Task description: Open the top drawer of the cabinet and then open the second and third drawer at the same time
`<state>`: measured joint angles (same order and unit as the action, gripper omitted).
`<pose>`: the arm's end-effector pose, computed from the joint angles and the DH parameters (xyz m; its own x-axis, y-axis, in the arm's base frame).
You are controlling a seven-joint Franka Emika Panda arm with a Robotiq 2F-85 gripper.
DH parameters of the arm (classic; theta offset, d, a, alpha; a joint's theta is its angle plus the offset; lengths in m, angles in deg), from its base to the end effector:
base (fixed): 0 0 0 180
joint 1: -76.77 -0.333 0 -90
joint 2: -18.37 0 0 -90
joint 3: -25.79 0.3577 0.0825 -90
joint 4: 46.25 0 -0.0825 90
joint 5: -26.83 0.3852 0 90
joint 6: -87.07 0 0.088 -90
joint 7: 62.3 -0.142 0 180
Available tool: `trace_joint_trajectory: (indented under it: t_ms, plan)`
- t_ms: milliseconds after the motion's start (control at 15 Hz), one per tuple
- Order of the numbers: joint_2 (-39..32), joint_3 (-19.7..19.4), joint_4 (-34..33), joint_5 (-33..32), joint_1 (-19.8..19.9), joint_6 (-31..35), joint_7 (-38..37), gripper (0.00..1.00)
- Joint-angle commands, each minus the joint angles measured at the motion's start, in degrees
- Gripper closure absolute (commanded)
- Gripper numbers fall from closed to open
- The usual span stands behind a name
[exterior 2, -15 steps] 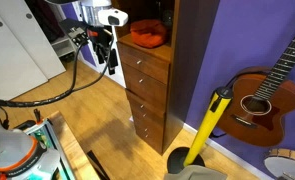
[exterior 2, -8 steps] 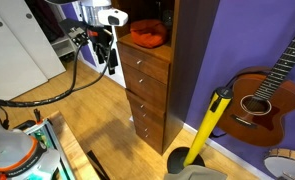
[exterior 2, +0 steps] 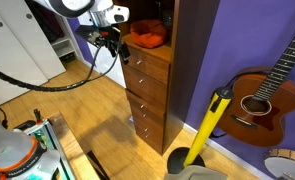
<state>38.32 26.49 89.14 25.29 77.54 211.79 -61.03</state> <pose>0.4485 -0.0021 0.4805 0.9864 0.0362 0.1603 0.0315 -0.9990 0.0320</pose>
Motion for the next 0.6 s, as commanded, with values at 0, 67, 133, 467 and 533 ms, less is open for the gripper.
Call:
trace_joint_trajectory:
  t_ms: [0, 67, 133, 467, 533]
  plan:
    - [-3.0, -0.7, 1.6, 0.7, -0.3, 6.7, 0.2, 0.00]
    - [-3.7, -1.0, 1.9, 0.9, -0.2, 8.1, 0.5, 0.00]
    - [-4.3, -1.2, 2.1, 0.9, -0.2, 9.3, 0.9, 0.00]
    - [-5.8, -1.5, 1.5, 1.5, -0.3, 11.2, 2.3, 0.00]
    - [-6.1, -1.5, 1.5, 1.9, -0.3, 11.5, 2.6, 0.00]
